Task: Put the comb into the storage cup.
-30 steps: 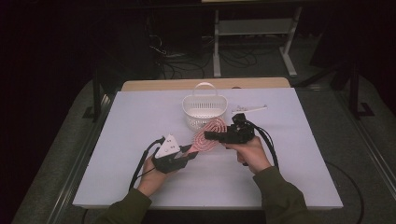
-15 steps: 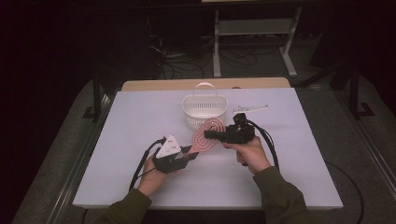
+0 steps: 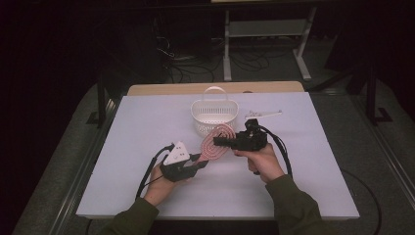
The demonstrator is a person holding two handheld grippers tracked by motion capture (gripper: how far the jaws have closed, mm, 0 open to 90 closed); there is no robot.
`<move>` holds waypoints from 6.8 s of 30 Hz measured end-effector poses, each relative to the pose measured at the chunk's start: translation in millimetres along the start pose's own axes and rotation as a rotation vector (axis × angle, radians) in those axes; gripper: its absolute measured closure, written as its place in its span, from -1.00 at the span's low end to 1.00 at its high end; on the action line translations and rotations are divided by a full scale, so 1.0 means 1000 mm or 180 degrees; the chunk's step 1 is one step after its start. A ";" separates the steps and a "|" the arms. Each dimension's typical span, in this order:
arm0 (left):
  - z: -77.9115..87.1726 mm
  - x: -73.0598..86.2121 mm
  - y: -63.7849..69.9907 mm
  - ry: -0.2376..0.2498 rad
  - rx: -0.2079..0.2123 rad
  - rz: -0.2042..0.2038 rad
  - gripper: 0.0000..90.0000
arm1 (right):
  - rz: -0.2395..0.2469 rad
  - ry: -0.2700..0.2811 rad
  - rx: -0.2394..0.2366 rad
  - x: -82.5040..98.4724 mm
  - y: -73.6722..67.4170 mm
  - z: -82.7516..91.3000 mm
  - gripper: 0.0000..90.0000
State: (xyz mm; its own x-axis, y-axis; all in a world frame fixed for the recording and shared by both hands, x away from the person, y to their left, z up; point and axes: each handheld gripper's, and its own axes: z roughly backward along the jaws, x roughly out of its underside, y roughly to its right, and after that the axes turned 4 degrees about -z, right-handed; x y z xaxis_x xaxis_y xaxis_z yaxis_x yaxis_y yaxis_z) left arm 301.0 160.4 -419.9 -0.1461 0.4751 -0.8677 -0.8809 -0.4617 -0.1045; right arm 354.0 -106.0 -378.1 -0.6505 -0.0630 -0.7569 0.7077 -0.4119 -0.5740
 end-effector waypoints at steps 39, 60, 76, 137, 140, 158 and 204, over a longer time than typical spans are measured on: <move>0.016 0.006 -0.023 0.0034 0.0353 0.0291 -0.50 | 0.0018 0.0133 0.0158 -0.002 0.004 0.014 0.41; 0.052 0.033 -0.030 -0.0120 0.0368 0.0315 -1.00 | 0.0039 0.0145 0.0183 -0.003 0.004 0.016 0.41; 0.077 0.060 -0.025 -0.0268 0.0260 0.0337 -1.00 | 0.0033 0.0194 0.0200 -0.004 0.005 0.019 0.41; 0.074 0.065 -0.025 -0.0325 0.0166 0.0362 -0.99 | 0.0172 0.0578 0.0330 -0.061 -0.002 0.049 0.41; 0.074 0.065 -0.025 -0.0337 0.0159 0.0356 -0.99 | 0.0184 0.0608 0.0346 -0.065 -0.002 0.051 0.41; 0.075 0.064 -0.025 -0.0333 0.0160 0.0322 -0.94 | 0.0200 0.0730 0.0444 -0.084 -0.001 0.064 0.41; 0.072 0.066 -0.024 -0.0351 0.0214 0.0322 -1.00 | -0.0002 0.0911 0.0861 -0.094 0.039 0.043 0.41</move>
State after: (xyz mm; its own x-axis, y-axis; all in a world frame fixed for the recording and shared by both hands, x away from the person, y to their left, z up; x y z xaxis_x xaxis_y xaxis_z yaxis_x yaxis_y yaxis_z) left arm 279.8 256.8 -439.1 -0.2809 0.5098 -0.8131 -0.8868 -0.4619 0.0168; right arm 431.1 -155.1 -316.4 -0.5207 0.1776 -0.8350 0.5843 -0.6390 -0.5003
